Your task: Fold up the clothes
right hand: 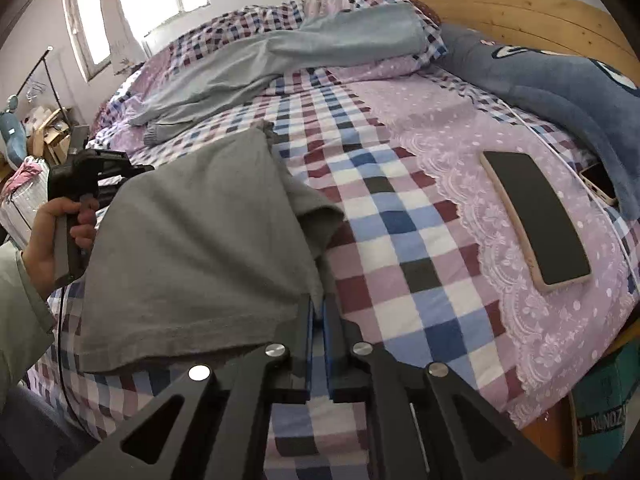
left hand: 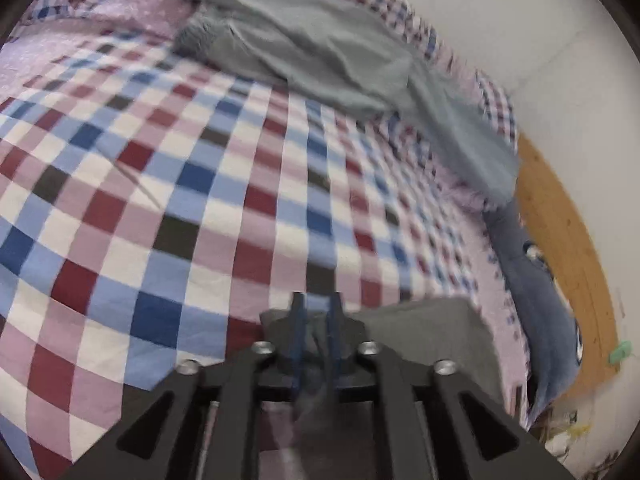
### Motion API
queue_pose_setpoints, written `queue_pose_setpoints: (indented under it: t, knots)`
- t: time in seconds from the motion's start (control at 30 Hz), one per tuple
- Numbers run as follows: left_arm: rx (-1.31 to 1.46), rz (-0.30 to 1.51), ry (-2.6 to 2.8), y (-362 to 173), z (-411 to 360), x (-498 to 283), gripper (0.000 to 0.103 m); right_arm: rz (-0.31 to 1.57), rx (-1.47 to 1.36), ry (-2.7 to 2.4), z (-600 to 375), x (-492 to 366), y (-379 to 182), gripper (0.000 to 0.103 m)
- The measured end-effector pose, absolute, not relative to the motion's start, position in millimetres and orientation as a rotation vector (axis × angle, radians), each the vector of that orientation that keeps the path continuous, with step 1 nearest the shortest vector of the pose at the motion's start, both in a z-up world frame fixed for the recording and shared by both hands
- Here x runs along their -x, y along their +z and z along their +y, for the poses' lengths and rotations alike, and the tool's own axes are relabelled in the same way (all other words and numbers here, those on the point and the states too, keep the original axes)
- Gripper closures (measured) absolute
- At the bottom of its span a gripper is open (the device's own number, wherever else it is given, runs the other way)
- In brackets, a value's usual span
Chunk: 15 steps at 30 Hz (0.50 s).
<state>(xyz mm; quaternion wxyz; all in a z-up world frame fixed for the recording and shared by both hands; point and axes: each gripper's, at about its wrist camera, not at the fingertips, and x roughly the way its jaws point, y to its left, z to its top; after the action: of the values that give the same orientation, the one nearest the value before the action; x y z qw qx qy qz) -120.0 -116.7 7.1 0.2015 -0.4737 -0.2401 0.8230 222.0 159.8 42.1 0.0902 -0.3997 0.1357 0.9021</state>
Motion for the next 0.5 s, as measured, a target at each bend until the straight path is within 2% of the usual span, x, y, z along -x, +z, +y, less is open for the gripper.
queue_pose_setpoints:
  t: [0.07,0.1,0.13,0.17,0.2,0.3,0.33,0.5]
  knots:
    - [1.299,-0.722,2.267,8.9,-123.1,118.6,0.058,0.411,1.158,2.688,164.3,-224.0,53.5,0.097]
    - [1.279,-0.760,2.258,11.1,-128.2,117.5,0.044,0.410,1.137,2.693,165.4,-223.9,58.8,0.097]
    - [1.265,-0.787,2.260,13.2,-132.6,116.2,0.036,0.414,1.110,2.705,168.1,-222.4,65.8,0.094]
    - [1.265,-0.797,2.278,13.9,-136.2,114.9,0.034,0.418,1.093,2.721,170.3,-218.4,71.7,0.093]
    - [1.273,-0.799,2.294,13.0,-138.2,114.7,0.033,0.418,1.084,2.738,171.9,-211.3,77.8,0.087]
    - [1.349,-0.750,2.334,5.5,-137.0,117.0,0.033,0.402,1.068,2.800,172.8,-182.4,95.3,0.062]
    - [1.362,-0.735,2.339,3.8,-135.5,117.0,0.033,0.389,1.071,2.825,171.1,-168.2,100.0,0.060]
    - [1.374,-0.623,2.354,1.9,-121.5,118.5,0.033,0.333,1.149,2.904,160.3,-79.4,106.6,0.060]
